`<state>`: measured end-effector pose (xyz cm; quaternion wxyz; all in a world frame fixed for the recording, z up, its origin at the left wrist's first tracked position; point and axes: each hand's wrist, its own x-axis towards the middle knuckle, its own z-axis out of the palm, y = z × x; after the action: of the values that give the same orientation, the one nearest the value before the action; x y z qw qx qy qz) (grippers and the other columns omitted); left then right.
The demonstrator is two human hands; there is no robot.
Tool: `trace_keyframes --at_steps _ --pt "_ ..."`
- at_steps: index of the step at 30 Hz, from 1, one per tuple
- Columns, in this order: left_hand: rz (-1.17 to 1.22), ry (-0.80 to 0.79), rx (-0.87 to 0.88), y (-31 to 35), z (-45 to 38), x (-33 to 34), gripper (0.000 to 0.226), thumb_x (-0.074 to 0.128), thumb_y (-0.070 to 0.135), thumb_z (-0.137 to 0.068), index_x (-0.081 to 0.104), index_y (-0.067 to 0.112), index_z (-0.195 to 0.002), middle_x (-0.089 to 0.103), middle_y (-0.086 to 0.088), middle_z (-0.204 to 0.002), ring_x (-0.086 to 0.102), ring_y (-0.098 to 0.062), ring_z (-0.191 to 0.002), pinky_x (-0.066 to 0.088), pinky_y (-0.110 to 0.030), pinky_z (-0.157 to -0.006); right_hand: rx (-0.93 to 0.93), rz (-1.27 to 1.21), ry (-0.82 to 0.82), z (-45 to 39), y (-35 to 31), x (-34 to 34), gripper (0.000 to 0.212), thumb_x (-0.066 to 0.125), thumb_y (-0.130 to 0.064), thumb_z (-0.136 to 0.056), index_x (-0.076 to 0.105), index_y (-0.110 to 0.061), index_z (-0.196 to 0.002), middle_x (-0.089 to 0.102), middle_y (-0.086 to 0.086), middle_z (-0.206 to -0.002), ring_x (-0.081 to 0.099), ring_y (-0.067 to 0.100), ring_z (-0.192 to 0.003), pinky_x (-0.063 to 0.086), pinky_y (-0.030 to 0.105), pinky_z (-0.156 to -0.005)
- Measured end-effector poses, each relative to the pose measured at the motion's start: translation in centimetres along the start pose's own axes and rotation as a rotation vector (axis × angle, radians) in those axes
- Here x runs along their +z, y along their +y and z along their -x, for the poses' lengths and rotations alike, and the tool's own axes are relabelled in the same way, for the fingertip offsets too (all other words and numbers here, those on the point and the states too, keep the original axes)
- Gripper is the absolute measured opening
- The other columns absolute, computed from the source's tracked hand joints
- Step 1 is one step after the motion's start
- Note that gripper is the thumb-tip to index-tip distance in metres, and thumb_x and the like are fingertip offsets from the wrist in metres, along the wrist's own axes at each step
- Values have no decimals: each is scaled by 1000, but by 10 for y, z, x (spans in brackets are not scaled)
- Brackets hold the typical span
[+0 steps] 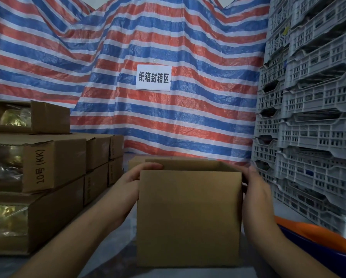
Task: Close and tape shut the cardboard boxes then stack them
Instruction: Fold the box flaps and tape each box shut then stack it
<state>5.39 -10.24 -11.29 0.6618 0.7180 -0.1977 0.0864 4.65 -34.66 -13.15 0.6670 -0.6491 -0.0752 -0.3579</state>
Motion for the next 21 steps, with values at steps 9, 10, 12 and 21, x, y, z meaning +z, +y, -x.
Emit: trace_keyframes --at_steps 9,10,12,21 --pt "47 -49 -71 -2 -4 -2 32 57 18 -96 61 30 -125 71 -10 -103 67 -21 -85 52 -33 -69 -140 326 -188 6 2 2 61 31 -85 -71 54 -47 -113 49 -32 -115 44 -24 -102 34 5 -78" --pt "39 -56 -70 -4 -5 -2 32 58 19 -95 61 29 -125 71 -10 -102 66 -21 -85 52 -34 -70 -129 325 -198 6 2 3 58 37 -86 -73 53 -47 -113 49 -31 -116 45 -24 -100 35 7 -77" --pt "25 -67 -72 -6 -8 -3 33 60 24 -94 60 29 -127 71 -10 -104 67 -23 -88 53 -36 -74 -111 304 -208 7 1 4 51 45 -86 -76 54 -48 -109 52 -25 -117 53 -15 -99 41 16 -78" --pt "-7 -61 -127 -11 -22 -5 46 70 45 -76 62 35 -121 75 -1 -97 73 -19 -86 55 -26 -65 28 155 -208 6 0 6 75 54 -81 -57 60 -37 -117 67 -7 -112 65 12 -101 53 35 -80"
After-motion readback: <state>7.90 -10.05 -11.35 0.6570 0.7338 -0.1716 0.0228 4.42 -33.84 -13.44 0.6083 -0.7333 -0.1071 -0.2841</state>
